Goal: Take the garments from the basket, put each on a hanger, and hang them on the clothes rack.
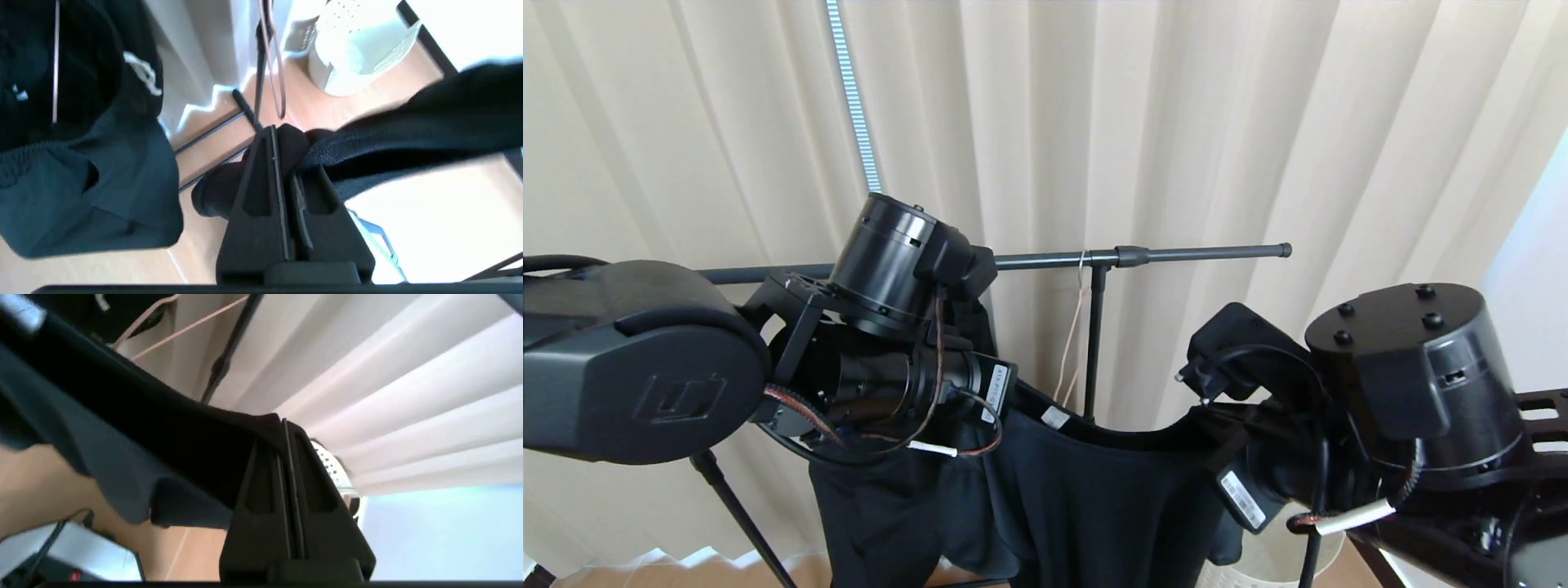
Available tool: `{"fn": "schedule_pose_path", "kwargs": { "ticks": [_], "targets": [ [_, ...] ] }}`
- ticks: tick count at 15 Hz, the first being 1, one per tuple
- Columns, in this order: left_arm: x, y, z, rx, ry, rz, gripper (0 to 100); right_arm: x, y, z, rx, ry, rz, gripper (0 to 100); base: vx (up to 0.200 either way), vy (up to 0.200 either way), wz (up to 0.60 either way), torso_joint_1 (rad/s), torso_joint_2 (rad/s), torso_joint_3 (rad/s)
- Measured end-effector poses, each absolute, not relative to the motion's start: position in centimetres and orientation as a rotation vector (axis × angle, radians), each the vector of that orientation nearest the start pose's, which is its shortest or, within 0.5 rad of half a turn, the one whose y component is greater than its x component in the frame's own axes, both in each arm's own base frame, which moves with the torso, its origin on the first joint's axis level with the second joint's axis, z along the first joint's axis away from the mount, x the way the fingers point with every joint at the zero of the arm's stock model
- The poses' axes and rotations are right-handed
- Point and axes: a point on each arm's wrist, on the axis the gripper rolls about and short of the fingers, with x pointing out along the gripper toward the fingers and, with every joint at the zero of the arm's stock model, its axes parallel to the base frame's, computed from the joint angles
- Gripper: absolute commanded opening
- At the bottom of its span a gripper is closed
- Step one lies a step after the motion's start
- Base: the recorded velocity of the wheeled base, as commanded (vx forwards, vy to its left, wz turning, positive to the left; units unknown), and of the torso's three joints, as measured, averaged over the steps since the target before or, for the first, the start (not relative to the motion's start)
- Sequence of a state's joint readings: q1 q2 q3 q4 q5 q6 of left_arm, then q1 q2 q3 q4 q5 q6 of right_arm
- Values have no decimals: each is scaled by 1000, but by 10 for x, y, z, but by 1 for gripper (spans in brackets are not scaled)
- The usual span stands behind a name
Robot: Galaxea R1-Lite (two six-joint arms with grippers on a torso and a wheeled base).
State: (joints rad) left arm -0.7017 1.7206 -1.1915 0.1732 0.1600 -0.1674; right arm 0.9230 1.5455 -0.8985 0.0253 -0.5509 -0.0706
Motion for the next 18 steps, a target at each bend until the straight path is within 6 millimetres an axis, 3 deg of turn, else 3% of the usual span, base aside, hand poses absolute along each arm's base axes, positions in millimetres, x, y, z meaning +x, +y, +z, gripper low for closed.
{"fn": "schedule_pose_path", "kwargs": {
  "ticks": [6, 12, 18],
  "targets": [
    [247, -203, 229, 80, 630, -565, 0, 121, 218, 195, -505, 480, 549, 0, 0, 0, 0, 0, 0, 0],
    [249, -211, 247, 55, 574, -695, 0, 103, 253, 190, -376, 522, 630, 0, 0, 0, 0, 0, 0, 0],
    [253, -220, 251, 34, 530, -753, 0, 97, 276, 204, -149, 586, 720, 0, 0, 0, 0, 0, 0, 0]
  ]
}}
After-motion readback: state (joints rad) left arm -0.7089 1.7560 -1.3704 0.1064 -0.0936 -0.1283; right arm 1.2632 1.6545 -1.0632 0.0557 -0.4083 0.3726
